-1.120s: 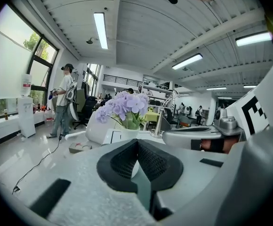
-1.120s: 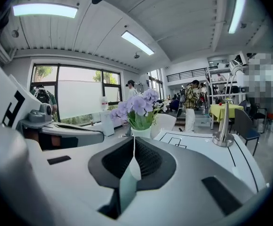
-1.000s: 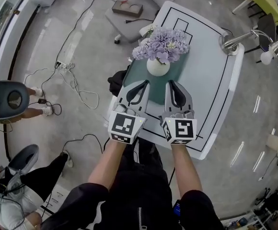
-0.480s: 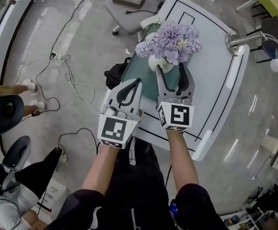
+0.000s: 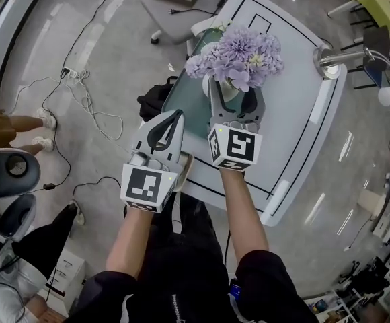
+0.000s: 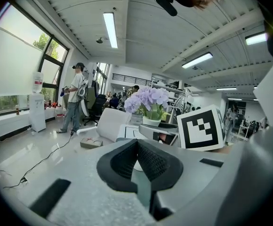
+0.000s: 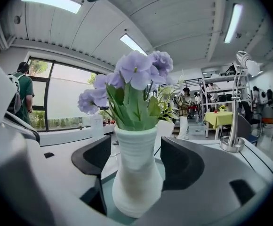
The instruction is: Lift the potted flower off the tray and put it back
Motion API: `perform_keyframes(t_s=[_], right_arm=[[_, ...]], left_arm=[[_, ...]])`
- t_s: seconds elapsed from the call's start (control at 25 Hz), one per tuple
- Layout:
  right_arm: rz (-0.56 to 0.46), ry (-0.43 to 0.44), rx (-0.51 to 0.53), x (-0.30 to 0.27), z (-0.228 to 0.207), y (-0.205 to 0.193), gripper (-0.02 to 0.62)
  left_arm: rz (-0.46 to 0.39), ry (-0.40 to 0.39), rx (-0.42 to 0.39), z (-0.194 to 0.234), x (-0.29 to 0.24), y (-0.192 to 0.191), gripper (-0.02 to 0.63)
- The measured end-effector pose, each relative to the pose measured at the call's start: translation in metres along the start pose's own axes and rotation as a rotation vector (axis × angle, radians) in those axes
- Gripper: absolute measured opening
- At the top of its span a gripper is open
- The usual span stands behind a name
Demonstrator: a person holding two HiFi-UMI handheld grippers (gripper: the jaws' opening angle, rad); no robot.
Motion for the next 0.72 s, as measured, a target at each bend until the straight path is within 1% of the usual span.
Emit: perform_keyframes(t_s=[0.08, 0.24, 0.32, 0.36, 0.44, 0.56, 0.72], right_arm=[[0.002, -0.017, 0.007, -0.004, 0.001, 0.001, 0.310], [0.010, -0.011, 0.014, -0.012, 0.005, 0.000, 0.310], [0.004, -0.021, 0.004, -0.014, 0.004, -0.001, 0.308], [-0.003, -0.031, -0.001, -0.015, 0.004, -0.002, 0.303], [-0.015, -0.052, -0.001, -0.014, 0.003, -0.003, 0.254], [-0.014, -0.059, 0.016, -0.015, 0.002, -0.003, 0.245], [-0.013, -0.059, 0.020, -0.016, 0.002, -0.004, 0.244]], left_arm=[[0.004, 0.003, 0.006, 0.002, 0.001, -0.003, 0.005], [0.010, 0.009, 0.015, 0.005, 0.003, -0.007, 0.005], [0.014, 0.016, 0.021, 0.008, 0.004, -0.007, 0.005], [0.017, 0.020, 0.024, 0.009, 0.005, -0.008, 0.005], [0.023, 0.027, 0.032, 0.011, 0.006, -0.010, 0.005], [0.030, 0.036, 0.048, 0.014, 0.008, -0.014, 0.005], [0.025, 0.033, 0.048, 0.014, 0.008, -0.015, 0.005]])
Point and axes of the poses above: the fingertips, and each gripper's own axes: x backward along the fingers, z to its left, y out of its top, the point moved 9 cm from there along x, backward along the fingers, and after that the axes turned 12 degrees about z, right-handed, at the moved point
